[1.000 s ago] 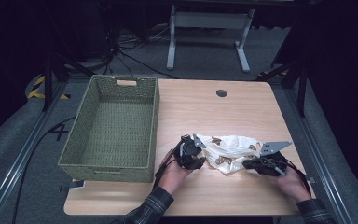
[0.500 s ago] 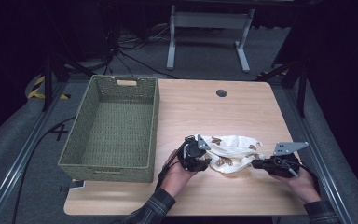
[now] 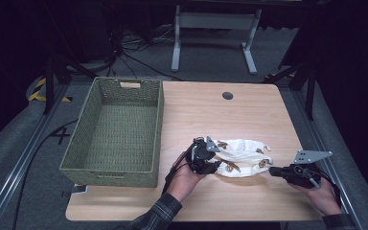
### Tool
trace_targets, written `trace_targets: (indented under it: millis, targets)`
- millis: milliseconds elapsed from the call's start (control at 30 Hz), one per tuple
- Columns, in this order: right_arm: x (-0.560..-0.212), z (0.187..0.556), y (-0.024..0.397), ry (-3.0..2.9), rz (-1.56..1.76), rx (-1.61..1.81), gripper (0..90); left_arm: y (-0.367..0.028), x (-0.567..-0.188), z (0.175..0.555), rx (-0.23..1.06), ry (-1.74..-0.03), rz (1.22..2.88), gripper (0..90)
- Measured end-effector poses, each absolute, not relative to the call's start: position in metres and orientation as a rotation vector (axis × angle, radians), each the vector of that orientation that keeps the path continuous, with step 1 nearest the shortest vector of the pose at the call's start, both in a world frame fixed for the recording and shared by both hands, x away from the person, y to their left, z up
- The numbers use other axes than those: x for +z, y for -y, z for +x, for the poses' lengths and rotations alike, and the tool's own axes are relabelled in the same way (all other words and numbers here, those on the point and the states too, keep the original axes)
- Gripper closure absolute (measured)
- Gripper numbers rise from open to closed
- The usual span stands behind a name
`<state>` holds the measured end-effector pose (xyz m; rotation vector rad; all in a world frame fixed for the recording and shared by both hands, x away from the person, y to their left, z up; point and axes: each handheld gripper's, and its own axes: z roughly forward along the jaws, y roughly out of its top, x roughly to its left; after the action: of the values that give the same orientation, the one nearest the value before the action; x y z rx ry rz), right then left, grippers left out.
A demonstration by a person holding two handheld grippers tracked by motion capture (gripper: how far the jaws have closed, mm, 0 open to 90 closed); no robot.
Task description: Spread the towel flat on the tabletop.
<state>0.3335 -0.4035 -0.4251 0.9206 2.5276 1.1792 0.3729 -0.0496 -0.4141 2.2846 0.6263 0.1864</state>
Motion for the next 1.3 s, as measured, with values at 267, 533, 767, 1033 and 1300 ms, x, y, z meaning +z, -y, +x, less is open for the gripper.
trace_targets:
  millis: [267,533,767,1033,1300]
  targets:
    - [-0.423,0.335,0.412,-2.501,0.939,1.172,87.6,0.045,-0.423,0.368,0.152,-0.632,2.333,64.2]
    - [-0.425,0.335,0.417,-2.491,0.96,1.166,87.5,0.037,-0.438,0.35,0.075,-0.586,2.395,60.3]
    - [-0.426,0.335,0.417,-2.497,0.965,1.163,87.6,0.033,-0.45,0.35,0.135,-0.594,2.47,78.3]
    - [-0.425,0.333,0.419,-2.493,0.953,1.179,87.6,0.022,-0.444,0.351,0.064,-0.639,2.417,88.1]
    - [-0.427,0.319,0.423,-2.504,0.959,1.208,87.6,-0.001,-0.425,0.332,0.045,-0.632,2.306,88.3]
